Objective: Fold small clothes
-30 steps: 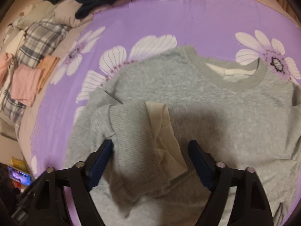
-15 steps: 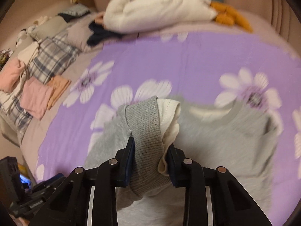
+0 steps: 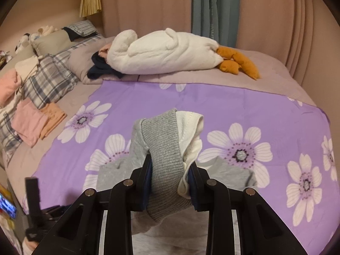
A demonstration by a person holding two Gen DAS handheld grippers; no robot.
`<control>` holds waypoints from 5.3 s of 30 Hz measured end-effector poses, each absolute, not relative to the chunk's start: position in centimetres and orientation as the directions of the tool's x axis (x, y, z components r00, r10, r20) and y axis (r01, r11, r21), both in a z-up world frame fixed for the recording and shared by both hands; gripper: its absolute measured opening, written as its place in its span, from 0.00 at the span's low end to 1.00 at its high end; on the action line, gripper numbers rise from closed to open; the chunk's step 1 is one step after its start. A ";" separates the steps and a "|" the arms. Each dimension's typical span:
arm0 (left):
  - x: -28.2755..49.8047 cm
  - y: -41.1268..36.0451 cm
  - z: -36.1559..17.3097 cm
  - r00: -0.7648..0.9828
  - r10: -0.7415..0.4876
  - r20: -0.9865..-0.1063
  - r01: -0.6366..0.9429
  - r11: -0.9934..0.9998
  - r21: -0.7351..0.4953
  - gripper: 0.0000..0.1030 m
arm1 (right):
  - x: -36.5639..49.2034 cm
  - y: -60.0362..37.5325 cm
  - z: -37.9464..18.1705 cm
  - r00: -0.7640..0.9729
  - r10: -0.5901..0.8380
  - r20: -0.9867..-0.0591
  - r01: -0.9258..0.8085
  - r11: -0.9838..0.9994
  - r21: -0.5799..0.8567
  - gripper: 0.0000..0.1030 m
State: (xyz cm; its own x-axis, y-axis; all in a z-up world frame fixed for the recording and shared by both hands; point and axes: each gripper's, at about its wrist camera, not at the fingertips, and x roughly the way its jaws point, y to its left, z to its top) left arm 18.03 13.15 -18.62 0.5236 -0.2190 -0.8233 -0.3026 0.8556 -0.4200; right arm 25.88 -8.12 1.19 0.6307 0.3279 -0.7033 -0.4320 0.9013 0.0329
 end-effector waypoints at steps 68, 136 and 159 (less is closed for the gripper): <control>21.3 11.0 -20.9 0.477 -0.144 -0.867 -0.296 0.903 -0.312 0.51 | 27.7 -18.6 -11.0 0.488 0.113 -0.865 -0.085 0.993 0.081 0.30; 18.9 5.6 -20.7 0.451 -0.246 -0.858 -0.198 0.910 -0.365 0.50 | 26.0 -23.1 -14.3 0.462 0.106 -0.880 -0.013 0.994 0.112 0.43; 8.1 6.8 -11.7 0.628 -0.218 -0.747 -0.138 0.913 -0.383 0.98 | 17.2 -24.9 -4.4 0.682 0.198 -0.704 -0.169 0.979 0.111 0.92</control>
